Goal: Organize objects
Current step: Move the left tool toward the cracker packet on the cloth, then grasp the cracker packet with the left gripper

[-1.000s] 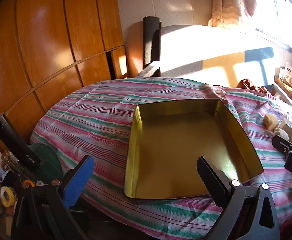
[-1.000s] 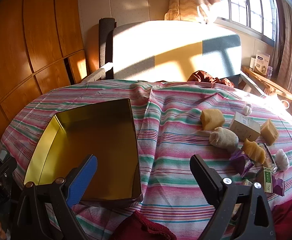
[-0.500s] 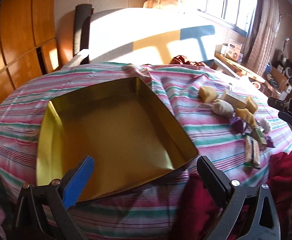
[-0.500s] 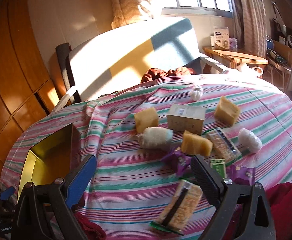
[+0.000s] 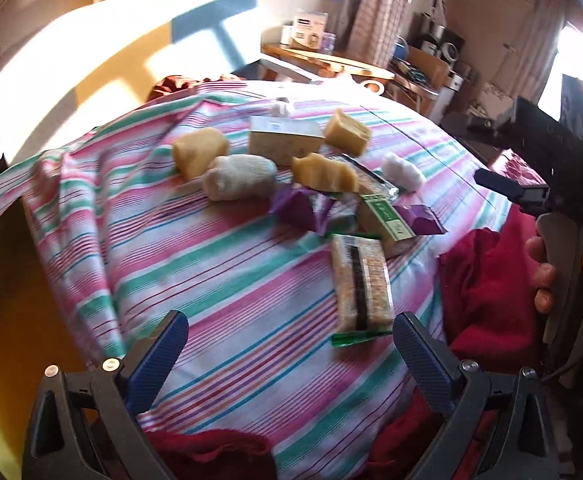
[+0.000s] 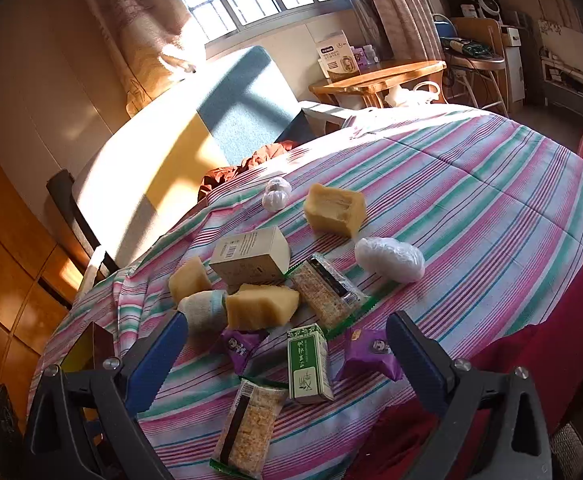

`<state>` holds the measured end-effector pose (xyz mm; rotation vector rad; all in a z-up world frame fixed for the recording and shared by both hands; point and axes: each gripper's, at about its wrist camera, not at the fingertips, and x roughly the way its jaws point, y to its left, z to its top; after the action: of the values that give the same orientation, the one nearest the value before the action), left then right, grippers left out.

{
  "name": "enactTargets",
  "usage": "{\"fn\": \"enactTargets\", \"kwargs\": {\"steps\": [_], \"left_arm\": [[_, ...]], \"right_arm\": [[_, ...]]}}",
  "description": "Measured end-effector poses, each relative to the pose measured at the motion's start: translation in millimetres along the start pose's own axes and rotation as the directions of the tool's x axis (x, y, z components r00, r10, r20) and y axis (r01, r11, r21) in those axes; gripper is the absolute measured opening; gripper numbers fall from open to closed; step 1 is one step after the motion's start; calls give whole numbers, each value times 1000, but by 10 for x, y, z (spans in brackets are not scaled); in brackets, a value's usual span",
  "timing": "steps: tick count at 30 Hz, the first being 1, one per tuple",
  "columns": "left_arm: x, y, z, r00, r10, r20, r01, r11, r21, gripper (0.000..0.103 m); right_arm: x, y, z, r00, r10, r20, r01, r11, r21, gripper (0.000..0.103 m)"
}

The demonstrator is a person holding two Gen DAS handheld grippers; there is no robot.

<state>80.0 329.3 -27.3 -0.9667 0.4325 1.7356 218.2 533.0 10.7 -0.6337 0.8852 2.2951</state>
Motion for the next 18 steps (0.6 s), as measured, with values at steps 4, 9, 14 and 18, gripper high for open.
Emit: {"fn": "enactTargets", "kwargs": {"steps": [4,9,14,18], "left_arm": [[347,-248,154,998,-20,-53,23,997,67,103],[751,-469,232,993,21,-114,-4,989,150,103],[1031,-510,250,989,31,-148,-12,992,123,94],[1024,-464,168,990,49,-134,-31,991,132,47]], "right_arm": [[10,-114,0,998,65,-5,-64,996,63,101],[-3,-251,5,991,134,13,-135,982,133,101],[-5,-234,-1,990,140,13,-140,982,130,101],[17,-229,3,990,141,0,-140,982,129,101]]}}
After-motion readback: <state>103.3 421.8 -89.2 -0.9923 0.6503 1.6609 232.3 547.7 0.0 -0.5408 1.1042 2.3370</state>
